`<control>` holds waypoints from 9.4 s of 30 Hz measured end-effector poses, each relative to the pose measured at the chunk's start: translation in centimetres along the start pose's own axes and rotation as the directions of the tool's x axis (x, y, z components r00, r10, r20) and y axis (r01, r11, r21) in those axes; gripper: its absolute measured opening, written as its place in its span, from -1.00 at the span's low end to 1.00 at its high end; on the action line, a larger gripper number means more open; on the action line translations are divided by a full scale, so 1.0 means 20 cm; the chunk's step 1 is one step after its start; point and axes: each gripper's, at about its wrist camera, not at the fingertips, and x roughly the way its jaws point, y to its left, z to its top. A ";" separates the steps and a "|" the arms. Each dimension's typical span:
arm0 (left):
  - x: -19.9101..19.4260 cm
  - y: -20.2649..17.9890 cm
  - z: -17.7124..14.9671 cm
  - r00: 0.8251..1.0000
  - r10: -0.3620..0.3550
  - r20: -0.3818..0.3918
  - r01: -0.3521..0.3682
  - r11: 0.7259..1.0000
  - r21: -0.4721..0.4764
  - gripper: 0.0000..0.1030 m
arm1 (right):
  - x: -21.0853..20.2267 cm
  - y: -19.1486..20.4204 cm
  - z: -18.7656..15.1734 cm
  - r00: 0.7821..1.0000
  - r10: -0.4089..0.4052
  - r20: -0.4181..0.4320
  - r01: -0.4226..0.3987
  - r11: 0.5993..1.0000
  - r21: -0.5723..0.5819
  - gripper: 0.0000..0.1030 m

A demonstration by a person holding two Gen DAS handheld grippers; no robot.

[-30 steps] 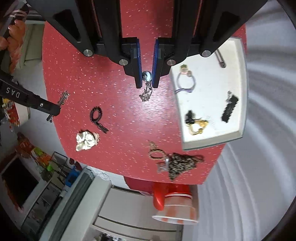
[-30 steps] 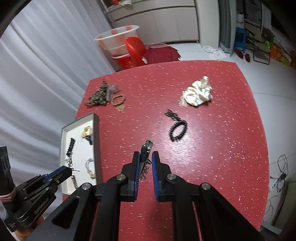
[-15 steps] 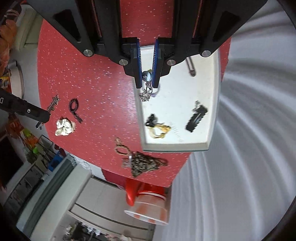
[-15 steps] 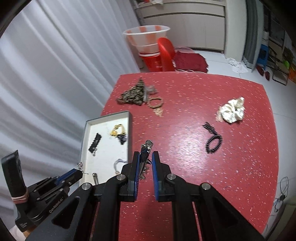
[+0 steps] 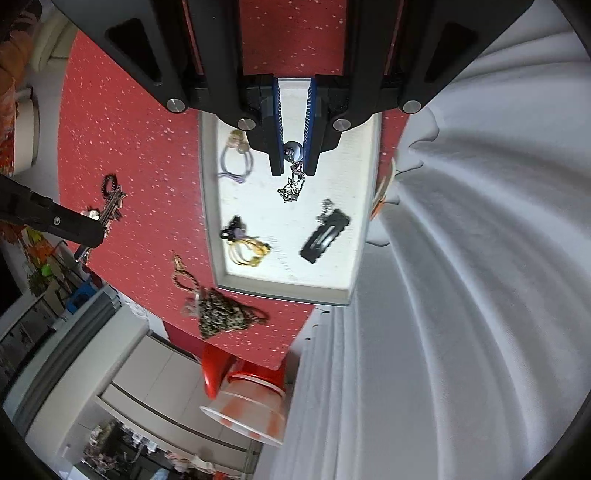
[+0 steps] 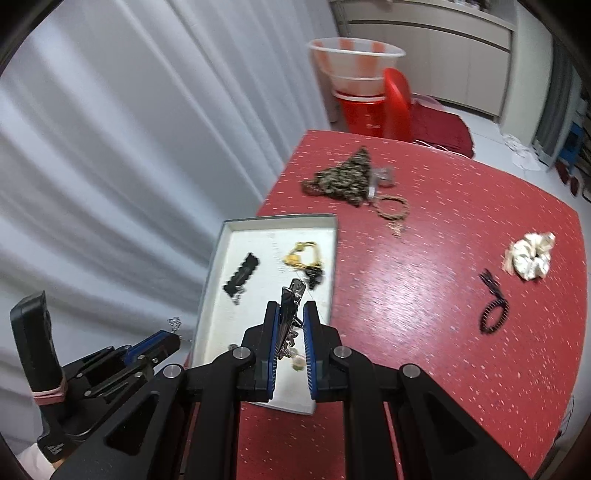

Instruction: Organize jewelry

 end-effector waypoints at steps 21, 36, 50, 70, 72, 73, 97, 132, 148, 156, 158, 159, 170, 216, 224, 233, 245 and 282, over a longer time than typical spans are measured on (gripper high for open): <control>0.33 0.10 0.06 0.999 0.019 -0.041 -0.020 0.999 -0.027 -0.78 | 0.44 0.06 0.03 0.991 0.053 -0.123 -0.055 0.998 -0.019 -0.74; 0.66 0.05 0.05 0.995 0.049 -0.088 -0.050 0.999 -0.002 -0.78 | 0.83 -0.09 -0.03 0.977 0.067 -0.204 -0.057 0.997 0.055 -0.74; 0.80 0.05 0.04 0.985 0.099 -0.143 -0.097 0.995 0.023 -0.77 | 1.08 -0.15 -0.07 0.959 0.040 -0.281 -0.016 0.996 0.089 -0.72; 0.68 0.00 0.09 0.985 0.125 -0.121 -0.117 0.991 0.071 -0.63 | 0.78 -0.17 -0.03 0.981 0.047 -0.188 -0.032 0.996 0.082 -0.43; 0.66 0.01 0.09 0.983 0.139 -0.118 -0.133 0.989 0.058 0.67 | 0.75 -0.18 -0.05 0.983 0.035 -0.181 -0.020 0.996 0.086 -0.43; 0.62 0.02 0.08 0.984 0.159 -0.087 -0.155 0.987 0.043 1.00 | 0.74 -0.18 -0.06 0.983 0.030 -0.179 -0.015 0.996 0.087 -0.43; 0.42 0.00 -0.02 0.978 0.174 -0.114 -0.172 0.985 0.031 1.00 | 0.61 -0.19 -0.25 0.973 -0.018 -0.230 0.045 0.993 0.113 -0.39; 0.01 0.00 -0.22 0.969 0.187 -0.164 -0.188 0.982 0.009 1.00 | 0.28 -0.05 -0.36 0.949 -0.075 -0.307 0.083 0.996 0.013 0.64; -0.23 -0.12 -0.21 0.974 0.202 -0.100 -0.201 0.979 0.017 1.00 | 0.01 -0.02 -0.32 0.977 -0.086 -0.193 0.082 0.996 -0.027 0.84; -0.34 -0.17 -0.20 0.975 0.217 -0.050 -0.217 0.976 0.011 1.00 | -0.13 0.00 -0.29 0.989 -0.108 -0.102 0.103 0.993 -0.059 0.99; -0.38 -0.18 -0.19 0.973 0.230 -0.024 -0.230 0.973 0.004 1.00 | -0.17 0.01 -0.27 0.990 -0.114 -0.079 0.108 0.992 -0.070 0.99; -0.40 -0.18 -0.18 0.972 0.236 -0.013 -0.236 0.972 -0.001 1.00 | -0.20 0.02 -0.27 0.991 -0.118 -0.067 0.113 0.991 -0.077 0.99; -0.60 -0.17 -0.14 0.955 0.282 0.088 -0.277 0.959 -0.061 1.00 | -0.39 0.10 -0.21 0.987 -0.152 0.059 0.159 0.979 -0.127 0.99; -0.68 -0.18 -0.14 0.954 0.278 0.112 -0.271 0.960 -0.075 1.00 | -0.44 0.14 -0.19 0.984 -0.154 0.085 0.165 0.975 -0.146 0.99; -0.68 -0.18 -0.14 0.954 0.278 0.111 -0.271 0.959 -0.077 1.00 | -0.43 0.15 -0.20 0.985 -0.152 0.081 0.163 0.976 -0.147 0.99; -0.66 -0.18 -0.15 0.954 0.279 0.108 -0.272 0.959 -0.077 1.00 | -0.42 0.16 -0.19 0.986 -0.149 0.076 0.159 0.976 -0.148 0.99; -0.65 -0.18 -0.15 0.954 0.278 0.108 -0.271 0.959 -0.079 1.00 | -0.42 0.16 -0.19 0.986 -0.149 0.076 0.159 0.976 -0.149 0.99; -0.64 -0.16 -0.15 0.954 0.282 0.104 -0.274 0.958 -0.082 1.00 | -0.40 0.16 -0.20 0.987 -0.146 0.074 0.156 0.976 -0.152 0.99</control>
